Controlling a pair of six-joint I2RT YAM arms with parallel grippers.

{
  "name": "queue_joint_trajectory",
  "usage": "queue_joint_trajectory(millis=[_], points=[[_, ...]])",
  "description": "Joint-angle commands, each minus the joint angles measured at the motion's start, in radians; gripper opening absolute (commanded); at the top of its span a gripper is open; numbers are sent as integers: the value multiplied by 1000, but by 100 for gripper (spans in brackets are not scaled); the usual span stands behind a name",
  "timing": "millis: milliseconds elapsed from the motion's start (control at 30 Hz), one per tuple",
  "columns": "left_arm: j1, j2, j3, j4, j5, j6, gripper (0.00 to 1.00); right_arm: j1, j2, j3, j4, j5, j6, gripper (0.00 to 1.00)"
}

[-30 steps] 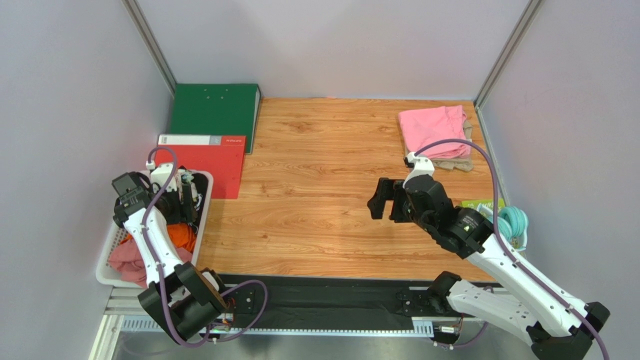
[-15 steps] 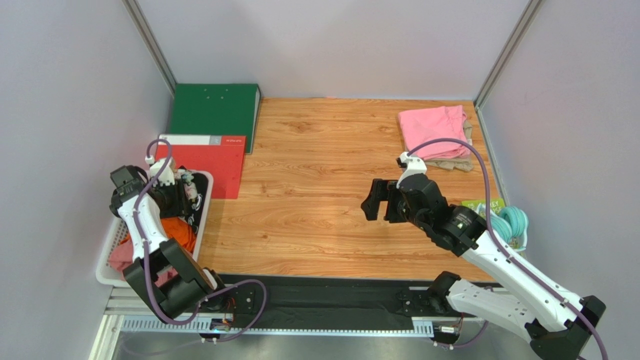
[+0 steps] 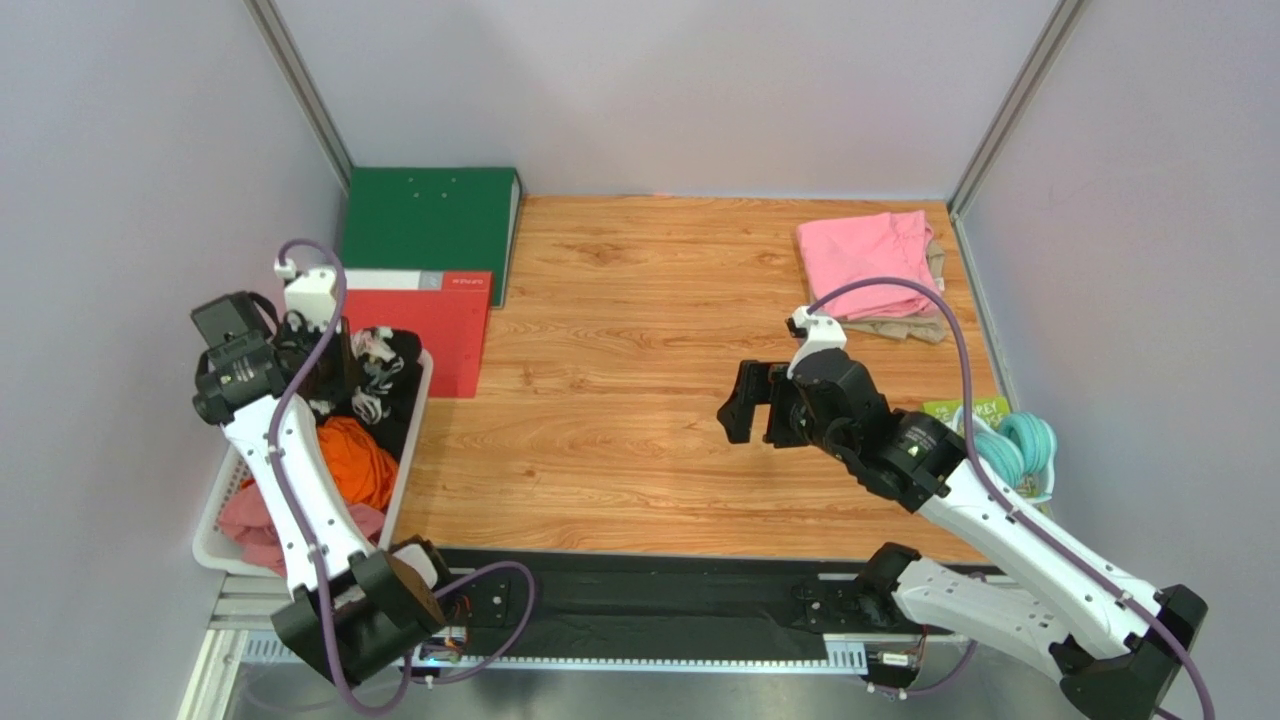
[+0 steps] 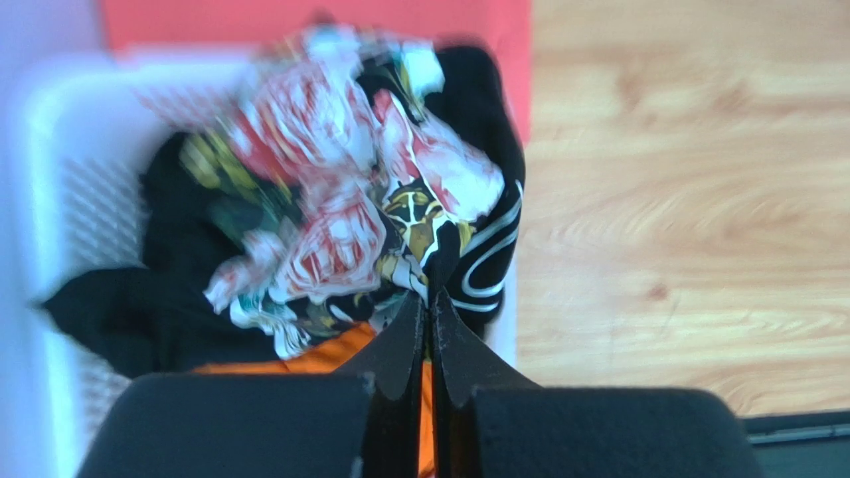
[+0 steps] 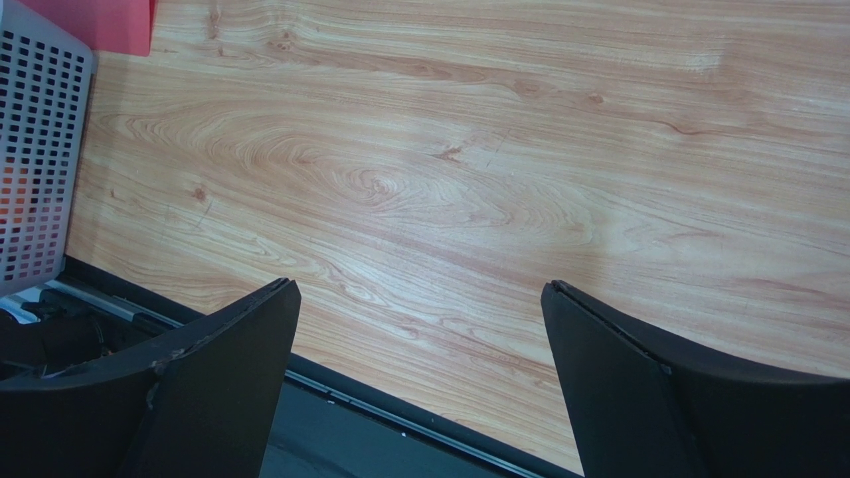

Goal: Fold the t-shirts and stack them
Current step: Grab crumpled tshirt from bin with the left arm, then move the tshirt to the center of the board

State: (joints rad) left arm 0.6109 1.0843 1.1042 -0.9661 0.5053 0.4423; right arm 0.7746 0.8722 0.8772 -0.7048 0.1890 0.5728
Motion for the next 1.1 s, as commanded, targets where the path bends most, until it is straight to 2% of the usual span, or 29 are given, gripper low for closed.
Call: queue_joint_trajectory(millis=[0,67,167,333,500,633,667,800,967,1000,1067], points=[[-63,-106,326,-146,191,-94,0,12,-12,-17,64,-5,1,100],[-63,-87,502,-183,223,-132,0,14,-19,-23,65,-5,-4,100],[-63,-52,665,-181,179,-238,0,14,-35,-27,48,-5,-5,100],[-63,-3,746,-82,64,-370,0,14,-96,-49,28,4,-10,100],[-63,119,951,-17,-60,-474,0,14,-140,-66,5,9,-7,100],[-63,170,1120,-11,1,-522,0,14,-159,-73,-5,15,-2,100],[-63,180,1137,-13,-2,-539,0,14,-163,-78,-4,15,-2,100],[-63,227,1207,-60,-166,-554,0,14,-170,-87,5,9,2,100],[-92,218,1178,-63,-199,-564,0,14,-160,-80,11,4,-5,100],[-138,216,1174,-66,-151,-544,0,14,-157,-81,14,1,-5,100],[-245,213,1171,-130,-161,-499,0,15,-159,-81,22,-3,-4,100]])
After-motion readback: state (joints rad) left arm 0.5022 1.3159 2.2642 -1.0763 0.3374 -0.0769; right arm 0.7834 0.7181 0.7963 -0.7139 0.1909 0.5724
